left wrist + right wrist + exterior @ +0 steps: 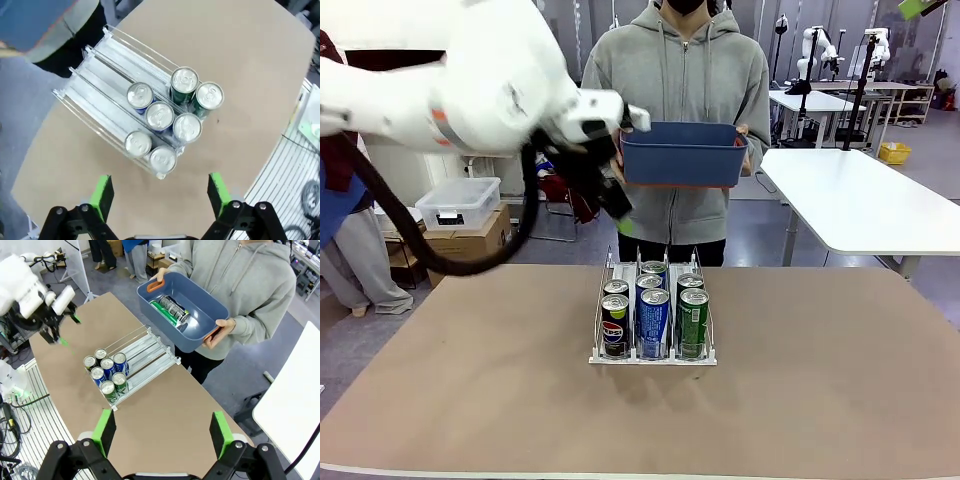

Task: Fill the beverage cans into the dispenser.
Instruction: Pick up the Pepsi coke handed by the human.

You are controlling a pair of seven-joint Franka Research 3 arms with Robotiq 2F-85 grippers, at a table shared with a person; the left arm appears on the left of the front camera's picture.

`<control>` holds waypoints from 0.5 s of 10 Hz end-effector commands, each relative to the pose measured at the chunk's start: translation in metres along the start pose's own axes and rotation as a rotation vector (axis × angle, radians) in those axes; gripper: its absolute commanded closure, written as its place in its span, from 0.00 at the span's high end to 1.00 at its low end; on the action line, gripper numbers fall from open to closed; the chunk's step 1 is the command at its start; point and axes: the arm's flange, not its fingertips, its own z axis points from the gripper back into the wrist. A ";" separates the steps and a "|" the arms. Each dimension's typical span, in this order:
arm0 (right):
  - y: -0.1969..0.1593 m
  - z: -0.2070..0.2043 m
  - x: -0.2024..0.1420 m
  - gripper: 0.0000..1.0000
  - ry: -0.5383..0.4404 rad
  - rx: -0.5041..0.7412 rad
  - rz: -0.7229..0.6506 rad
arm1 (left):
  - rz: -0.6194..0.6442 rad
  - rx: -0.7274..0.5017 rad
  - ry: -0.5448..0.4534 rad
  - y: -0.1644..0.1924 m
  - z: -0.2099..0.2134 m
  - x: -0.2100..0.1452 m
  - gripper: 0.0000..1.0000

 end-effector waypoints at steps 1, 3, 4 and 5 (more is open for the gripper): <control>0.001 0.000 -0.002 1.00 0.001 0.005 -0.001 | -0.064 -0.078 -0.047 0.032 0.062 0.001 1.00; 0.001 0.000 -0.002 1.00 0.001 0.005 -0.001 | -0.127 -0.086 -0.111 0.055 0.127 -0.005 1.00; 0.001 0.000 -0.002 1.00 0.001 0.005 -0.001 | -0.096 -0.078 -0.139 0.062 0.155 -0.009 1.00; 0.001 0.000 -0.002 1.00 0.001 0.005 -0.001 | -0.059 -0.046 -0.172 0.068 0.178 -0.013 1.00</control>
